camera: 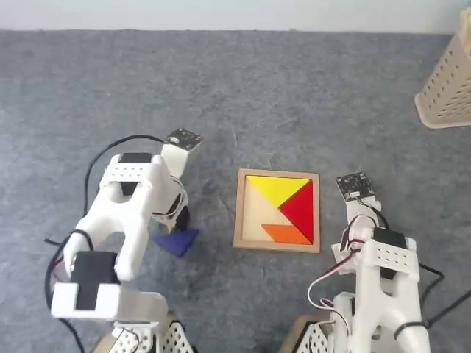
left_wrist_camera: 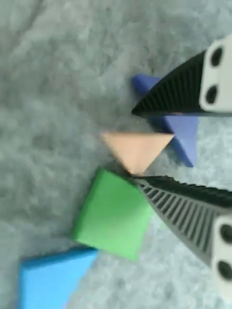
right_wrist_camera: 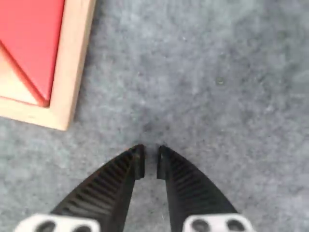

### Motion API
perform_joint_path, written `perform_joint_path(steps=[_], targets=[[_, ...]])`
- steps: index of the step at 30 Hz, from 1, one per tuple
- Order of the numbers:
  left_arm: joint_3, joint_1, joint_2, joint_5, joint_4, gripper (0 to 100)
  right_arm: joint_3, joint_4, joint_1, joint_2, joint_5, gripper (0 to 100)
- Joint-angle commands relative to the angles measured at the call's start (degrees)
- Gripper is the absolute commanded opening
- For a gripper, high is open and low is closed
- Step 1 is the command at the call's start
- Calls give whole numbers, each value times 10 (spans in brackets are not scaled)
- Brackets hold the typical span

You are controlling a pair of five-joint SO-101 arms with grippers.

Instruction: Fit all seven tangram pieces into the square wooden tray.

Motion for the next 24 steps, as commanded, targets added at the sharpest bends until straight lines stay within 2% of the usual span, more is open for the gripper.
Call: perform_joint_path(steps=[1, 7, 13, 18, 24], targets=[[-27, -18, 19, 7, -25, 192, 1, -13, 7, -12, -7, 81], [-59, -14, 68, -5, -47, 192, 1, -13, 7, -12, -8, 81], [-68, -4, 75, -6, -36, 186, 1, -13, 7, -12, -8, 81], [-68, 10, 75, -6, -11, 113, 1, -13, 7, -12, -8, 81], [-74, 10, 69, -6, -1, 83, 1, -13, 7, -12, -9, 82]])
